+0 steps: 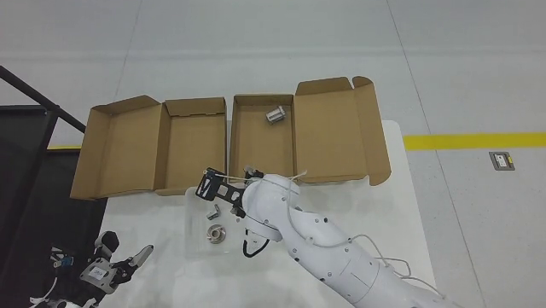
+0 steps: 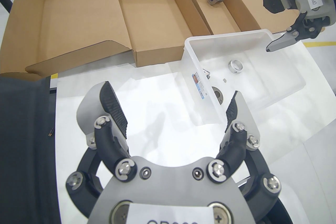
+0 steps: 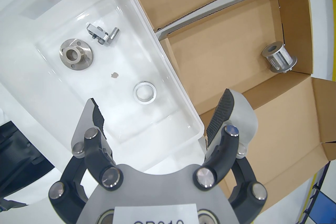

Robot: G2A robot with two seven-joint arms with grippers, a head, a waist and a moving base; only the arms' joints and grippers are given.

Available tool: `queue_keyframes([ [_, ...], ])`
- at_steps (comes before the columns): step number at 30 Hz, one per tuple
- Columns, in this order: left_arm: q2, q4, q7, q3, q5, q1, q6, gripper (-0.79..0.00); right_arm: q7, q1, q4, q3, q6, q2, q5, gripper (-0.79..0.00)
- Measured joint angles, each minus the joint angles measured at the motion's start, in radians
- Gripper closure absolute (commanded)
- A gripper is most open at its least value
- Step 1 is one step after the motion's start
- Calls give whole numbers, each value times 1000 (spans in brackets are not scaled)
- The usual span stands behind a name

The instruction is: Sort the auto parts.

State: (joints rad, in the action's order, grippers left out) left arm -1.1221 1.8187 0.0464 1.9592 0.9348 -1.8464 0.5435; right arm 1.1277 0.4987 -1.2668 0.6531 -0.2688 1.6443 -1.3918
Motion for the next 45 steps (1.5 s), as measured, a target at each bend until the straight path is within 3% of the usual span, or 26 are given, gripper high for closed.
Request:
queue_keyframes([
  [3, 0, 0, 0, 0, 0, 0, 0, -785, -16, 9, -3, -6, -19, -1, -9, -785],
  [15, 0, 0, 0, 0, 0, 0, 0, -785, -129, -58, 238, -19, -375, 22, 156, -785],
  [19, 0, 0, 0, 0, 0, 0, 0, -785, -138, -85, 310, -32, -365, 38, 172, -785],
  [23, 0, 0, 0, 0, 0, 0, 0, -785, -140, -106, 363, -43, -373, 50, 185, -708],
  [25, 0, 0, 0, 0, 0, 0, 0, -785, -126, -115, 389, -52, -365, 58, 189, -557],
  [28, 0, 0, 0, 0, 0, 0, 0, -785, -122, -126, 423, -66, -371, 70, 195, -619],
  [30, 0, 0, 0, 0, 0, 0, 0, -785, -121, -133, 444, -74, -372, 76, 194, -603],
  [32, 0, 0, 0, 0, 0, 0, 0, -785, -118, -142, 469, -83, -372, 85, 194, -717],
  [33, 0, 0, 0, 0, 0, 0, 0, -785, -118, -146, 480, -86, -369, 88, 194, -727],
  [37, 0, 0, 0, 0, 0, 0, 0, -785, -122, -165, 527, -101, -352, 106, 193, -610],
  [45, 0, 0, 0, 0, 0, 0, 0, -785, -131, -193, 611, -128, -325, 140, 182, -508],
])
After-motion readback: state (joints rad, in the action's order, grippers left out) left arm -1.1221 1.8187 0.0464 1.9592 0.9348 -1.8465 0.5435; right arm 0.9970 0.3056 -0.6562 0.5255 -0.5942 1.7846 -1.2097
